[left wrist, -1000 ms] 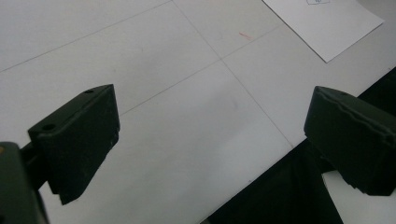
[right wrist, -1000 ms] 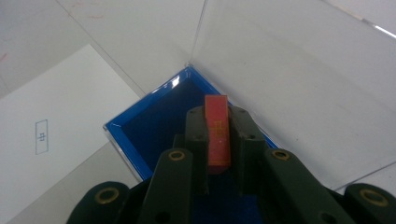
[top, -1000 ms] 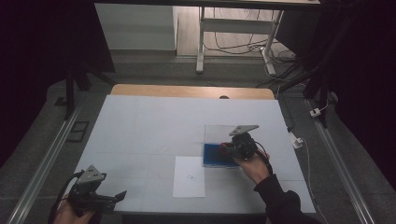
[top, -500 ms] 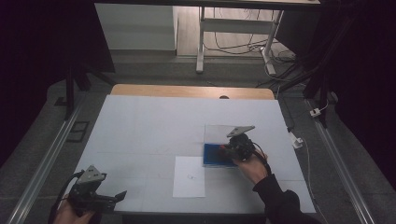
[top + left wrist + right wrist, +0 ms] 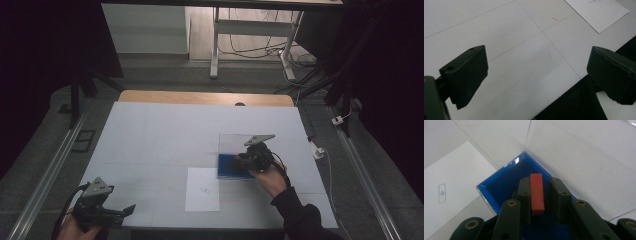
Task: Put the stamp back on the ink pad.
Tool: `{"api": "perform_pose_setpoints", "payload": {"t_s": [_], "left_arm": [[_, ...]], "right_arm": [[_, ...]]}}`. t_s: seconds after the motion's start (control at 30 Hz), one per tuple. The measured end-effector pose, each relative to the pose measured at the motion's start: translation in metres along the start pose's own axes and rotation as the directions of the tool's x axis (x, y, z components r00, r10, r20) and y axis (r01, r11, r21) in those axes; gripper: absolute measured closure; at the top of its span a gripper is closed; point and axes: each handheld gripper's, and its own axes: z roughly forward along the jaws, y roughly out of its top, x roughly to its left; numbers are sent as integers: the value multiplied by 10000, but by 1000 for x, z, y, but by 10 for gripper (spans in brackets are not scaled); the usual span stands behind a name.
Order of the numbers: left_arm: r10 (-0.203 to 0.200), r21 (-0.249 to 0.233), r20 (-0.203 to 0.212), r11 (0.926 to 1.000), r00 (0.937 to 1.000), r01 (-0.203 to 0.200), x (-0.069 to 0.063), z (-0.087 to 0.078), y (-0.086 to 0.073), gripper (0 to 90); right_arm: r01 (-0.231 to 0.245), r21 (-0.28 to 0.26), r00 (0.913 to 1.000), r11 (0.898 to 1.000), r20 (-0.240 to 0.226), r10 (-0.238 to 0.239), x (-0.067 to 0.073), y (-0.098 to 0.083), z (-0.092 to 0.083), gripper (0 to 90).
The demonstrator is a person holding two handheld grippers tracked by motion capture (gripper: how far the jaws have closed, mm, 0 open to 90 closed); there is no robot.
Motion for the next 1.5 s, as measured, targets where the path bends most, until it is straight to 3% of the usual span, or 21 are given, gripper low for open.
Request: {"api": "perform_pose_setpoints", "payload": {"t_s": [0.43, 0.73, 1.0, 1.13, 1.2, 1.5], "left_arm": [[-16, 0, 26, 10000, 10000, 16, 0, 0, 0, 43], [-21, 0, 23, 10000, 10000, 21, 0, 0, 0, 43], [-21, 11, 15, 10000, 10000, 21, 0, 0, 0, 43], [-42, 14, 37, 10000, 10000, 42, 0, 0, 0, 43], [-45, 3, 29, 10000, 10000, 45, 0, 0, 0, 43], [-80, -11, 49, 10000, 10000, 80, 1, 0, 0, 43]], "right_arm": [[-195, -326, 9998, 9993, -31, 194, 4, 1, -9, 521], [-194, -200, 9998, 9996, -77, 192, 9, -1, -11, 288], [-656, -313, 9977, 9974, -218, 649, 10, -3, -16, 90], [-732, -143, 9970, 9972, -255, 728, 10, -4, -17, 52], [-545, -119, 9984, 9984, -182, 543, 12, -4, -18, 25], [-482, -475, 9986, 9977, -239, 471, 18, -8, -28, 0]]}}
